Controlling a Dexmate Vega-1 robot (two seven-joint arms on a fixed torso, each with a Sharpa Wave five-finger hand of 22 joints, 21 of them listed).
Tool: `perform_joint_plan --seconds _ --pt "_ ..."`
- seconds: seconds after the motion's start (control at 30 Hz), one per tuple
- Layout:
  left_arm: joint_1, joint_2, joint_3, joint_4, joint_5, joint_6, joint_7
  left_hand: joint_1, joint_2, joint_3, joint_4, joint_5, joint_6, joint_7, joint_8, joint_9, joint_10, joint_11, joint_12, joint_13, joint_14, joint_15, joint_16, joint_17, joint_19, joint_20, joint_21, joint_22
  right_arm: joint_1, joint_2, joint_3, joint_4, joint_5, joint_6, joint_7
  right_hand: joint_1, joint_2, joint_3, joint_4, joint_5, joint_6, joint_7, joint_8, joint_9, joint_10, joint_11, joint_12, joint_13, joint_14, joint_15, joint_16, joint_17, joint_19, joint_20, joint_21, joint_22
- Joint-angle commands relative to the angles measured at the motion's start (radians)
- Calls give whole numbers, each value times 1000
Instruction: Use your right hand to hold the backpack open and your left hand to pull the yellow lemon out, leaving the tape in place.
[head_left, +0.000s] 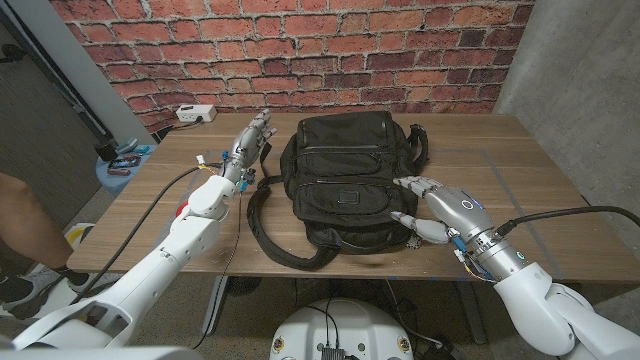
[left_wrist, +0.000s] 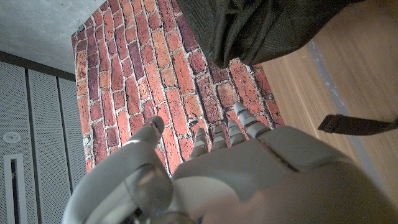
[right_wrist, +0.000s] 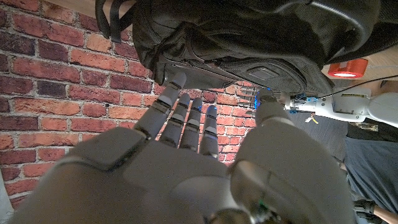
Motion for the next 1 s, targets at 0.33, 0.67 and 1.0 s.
perform_joint_plan --seconds 0.33,0.67,1.0 --pt "-15 6 8 -4 11 11 -11 12 0 1 -9 4 7 6 5 1 6 -3 3 4 9 5 8 4 9 2 -7 4 13 -46 -83 117 -217 -21 -314 70 -44 -13 4 16 105 -33 30 3 98 -40 32 10 85 -61 34 6 57 -13 6 0" --pt "-25 2 18 -4 21 15 -13 13 1 0 -10 4 12 7 6 1 9 -1 4 4 10 4 9 4 10 1 -10 4 42 -84 -144 168 -262 -86 -435 91 -65 -17 9 28 164 -60 44 3 149 -71 46 12 107 -84 37 9 57 -18 -1 0" --pt "-28 5 21 -8 29 19 -9 14 1 0 -10 5 14 8 6 1 10 -1 4 4 12 6 9 4 13 2 -13 4 92 -139 -205 215 -270 -139 -517 107 -68 -10 11 37 202 -75 54 3 182 -82 55 13 133 -98 42 11 65 -27 -1 0"
